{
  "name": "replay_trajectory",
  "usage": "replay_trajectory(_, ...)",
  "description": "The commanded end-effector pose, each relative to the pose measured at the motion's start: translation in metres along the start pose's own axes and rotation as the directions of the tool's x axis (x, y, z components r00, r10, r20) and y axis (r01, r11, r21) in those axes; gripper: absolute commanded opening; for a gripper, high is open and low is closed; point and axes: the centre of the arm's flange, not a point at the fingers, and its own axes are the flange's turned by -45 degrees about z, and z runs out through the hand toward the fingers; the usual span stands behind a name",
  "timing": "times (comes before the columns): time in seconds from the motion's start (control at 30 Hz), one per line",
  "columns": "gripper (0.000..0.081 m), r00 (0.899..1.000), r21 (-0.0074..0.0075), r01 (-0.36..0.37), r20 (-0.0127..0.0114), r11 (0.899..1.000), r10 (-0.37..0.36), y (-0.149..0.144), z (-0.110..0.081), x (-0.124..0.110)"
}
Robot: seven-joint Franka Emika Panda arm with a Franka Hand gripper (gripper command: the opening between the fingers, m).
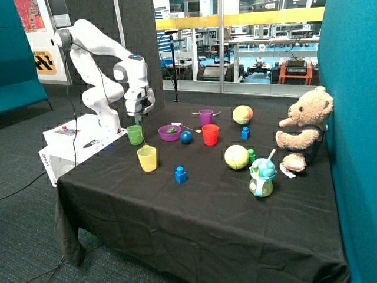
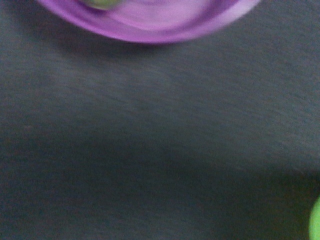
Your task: Prepare two cups of tea
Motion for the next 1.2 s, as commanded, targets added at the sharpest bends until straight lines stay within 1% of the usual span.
replay_trajectory(0.0,0.0403,0.991,-0.0001,0.131,0.0041,0.991,-0.131,-0.052,-0.006,0.022)
replay_trajectory(0.07,0.0388,0.989,0.0000,0.150,0.0041,0.989,-0.150,-0.061,-0.007,0.023)
replay_trajectory(0.27,0.0377,0.980,0.0002,0.198,0.0041,0.980,-0.198,-0.085,-0.004,0.024)
replay_trajectory(0.33,0.0401,0.978,0.0002,0.207,0.0041,0.978,-0.207,-0.092,-0.001,0.025)
replay_trajectory(0.4,0.0397,0.978,0.0002,0.209,0.0041,0.978,-0.209,-0.096,0.001,0.026)
replay_trajectory(0.53,0.0417,0.975,0.0003,0.221,0.0041,0.975,-0.221,-0.105,0.006,0.028)
replay_trajectory(0.73,0.0427,0.963,0.0005,0.270,0.0041,0.963,-0.270,-0.127,0.014,0.031)
replay_trajectory(0.83,0.0430,0.962,0.0005,0.273,0.0041,0.962,-0.273,-0.133,0.019,0.034)
replay_trajectory(0.97,0.0454,0.963,0.0005,0.270,0.0041,0.963,-0.270,-0.139,0.028,0.042)
replay_trajectory(1.0,0.0477,0.962,0.0005,0.272,0.0041,0.962,-0.272,-0.141,0.030,0.045)
replay_trajectory(1.17,0.0516,0.959,0.0005,0.283,0.0041,0.959,-0.283,-0.147,0.034,0.053)
